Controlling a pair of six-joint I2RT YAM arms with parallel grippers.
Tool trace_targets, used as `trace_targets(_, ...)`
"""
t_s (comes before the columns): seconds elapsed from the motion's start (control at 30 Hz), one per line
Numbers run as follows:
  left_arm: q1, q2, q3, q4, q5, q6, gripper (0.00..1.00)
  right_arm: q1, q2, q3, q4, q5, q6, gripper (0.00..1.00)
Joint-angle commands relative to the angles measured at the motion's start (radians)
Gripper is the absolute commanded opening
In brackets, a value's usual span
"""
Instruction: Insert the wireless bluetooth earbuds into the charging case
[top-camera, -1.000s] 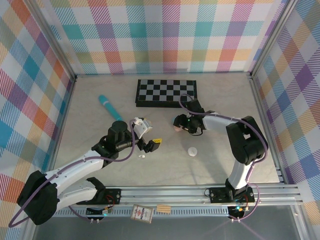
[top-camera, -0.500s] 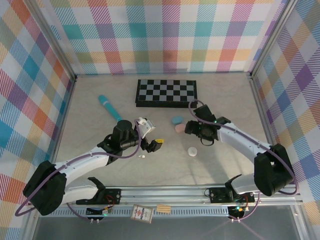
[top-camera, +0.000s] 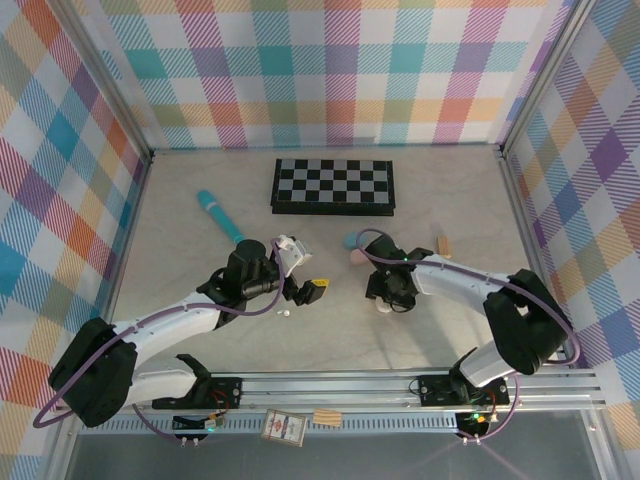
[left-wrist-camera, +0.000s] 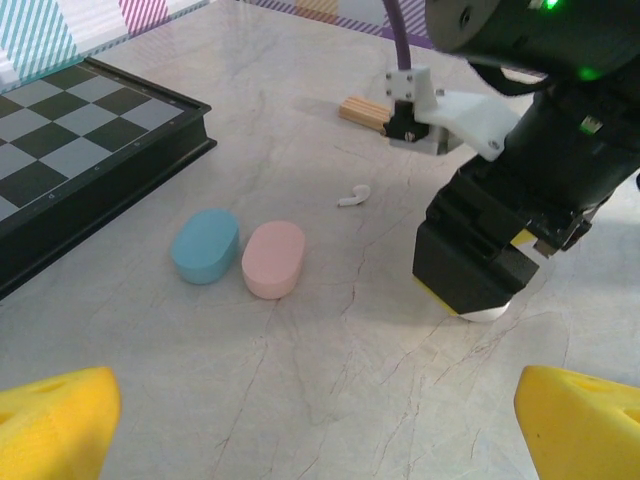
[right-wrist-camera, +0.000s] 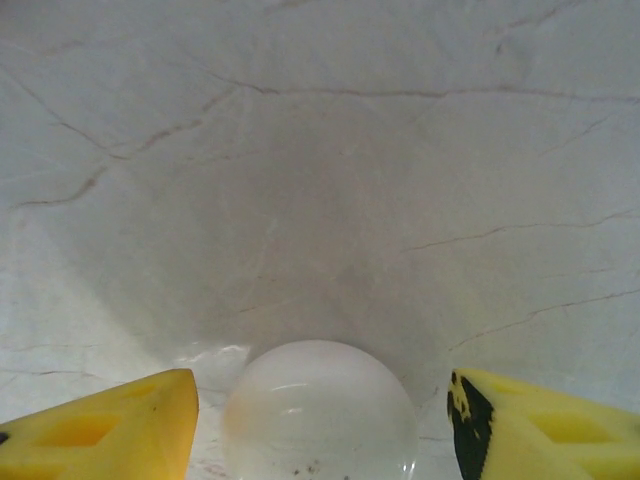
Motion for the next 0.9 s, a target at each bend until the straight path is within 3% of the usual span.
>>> trace_targets(0.0, -0.011, -0.026, 0.009, 0.021, 0.019, -0.013, 1.00, 0.008, 0.018, -0.016, 0.015, -0.011, 0.030, 0.63)
trace_targets(0.3, -0.012, -0.022, 0.016, 0.022, 0.026, -0.017, 1.00, 0.008, 0.028, -0.020, 0.020, -0.018, 0.029, 0.50)
trace_targets(0.47, -0.012, -0.013, 0.019, 0.051, 0.036, -0.042, 1.00, 0.008, -0.033, 0.005, -0.015, 0.014, -0.003, 0.49)
trace_targets(0.67, -0.020, 0.064, 0.009, 0.244, 0.064, -0.235, 1.00, 0.008, -0.165, 0.083, -0.026, 0.062, -0.080, 0.48)
trace_targets(0.87, -0.105, 0.157, 0.023, 0.401, 0.026, -0.406, 1.00, 0.008, -0.279, 0.153, 0.051, 0.039, -0.144, 0.47)
